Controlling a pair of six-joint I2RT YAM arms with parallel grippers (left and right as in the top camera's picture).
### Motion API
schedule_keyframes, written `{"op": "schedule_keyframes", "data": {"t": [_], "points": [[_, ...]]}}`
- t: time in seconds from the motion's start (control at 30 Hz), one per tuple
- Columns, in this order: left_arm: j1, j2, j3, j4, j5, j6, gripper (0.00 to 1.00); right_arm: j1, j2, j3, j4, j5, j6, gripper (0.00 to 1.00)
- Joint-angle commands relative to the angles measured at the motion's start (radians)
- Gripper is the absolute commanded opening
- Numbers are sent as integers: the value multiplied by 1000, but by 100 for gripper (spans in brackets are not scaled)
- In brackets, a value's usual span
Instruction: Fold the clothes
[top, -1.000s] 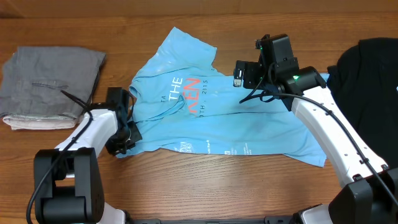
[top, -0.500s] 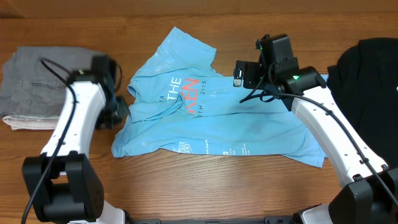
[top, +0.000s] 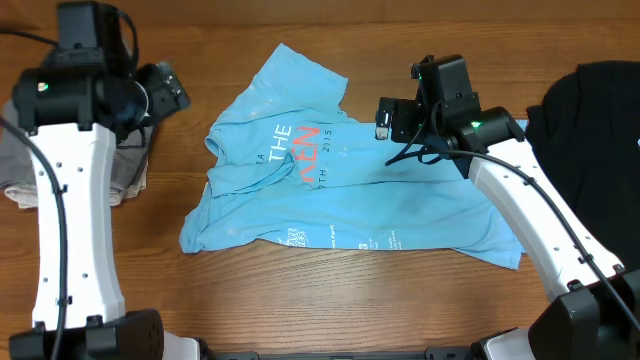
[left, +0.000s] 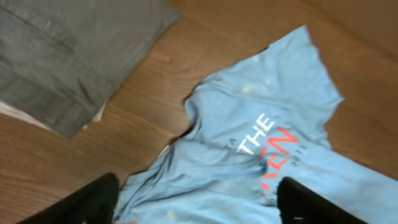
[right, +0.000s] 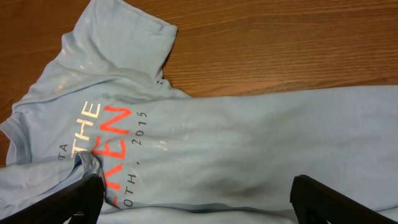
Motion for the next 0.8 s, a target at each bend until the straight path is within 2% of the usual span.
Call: {"op": "schedule_keyframes", "data": {"t": [0.0, 0.13, 0.23, 0.4, 0.57, 0.67, 0.77], "points": [[0, -5, 27, -3, 122, 11, 75, -2, 0, 14, -38, -34, 2, 100], [-7, -5, 30, 50, 218, 32, 52, -2, 0, 14, -134, -40, -8, 100], [-23, 12, 55, 69, 223, 49, 43, -10, -1, 33, -190, -39, -56, 100], [-57, 174, 270, 0, 227, 66, 41, -119, -1, 250, -417, -40, -39, 99], [-93, 397, 542, -92, 253, 99, 38, -253, 2, 454, -519, -43, -22, 92], [-130, 527, 664, -100, 254, 138, 39, -323, 6, 493, -526, -48, -34, 89], [-172, 611, 691, -42, 251, 180, 40, -394, 28, 493, -541, -48, -76, 88]]}}
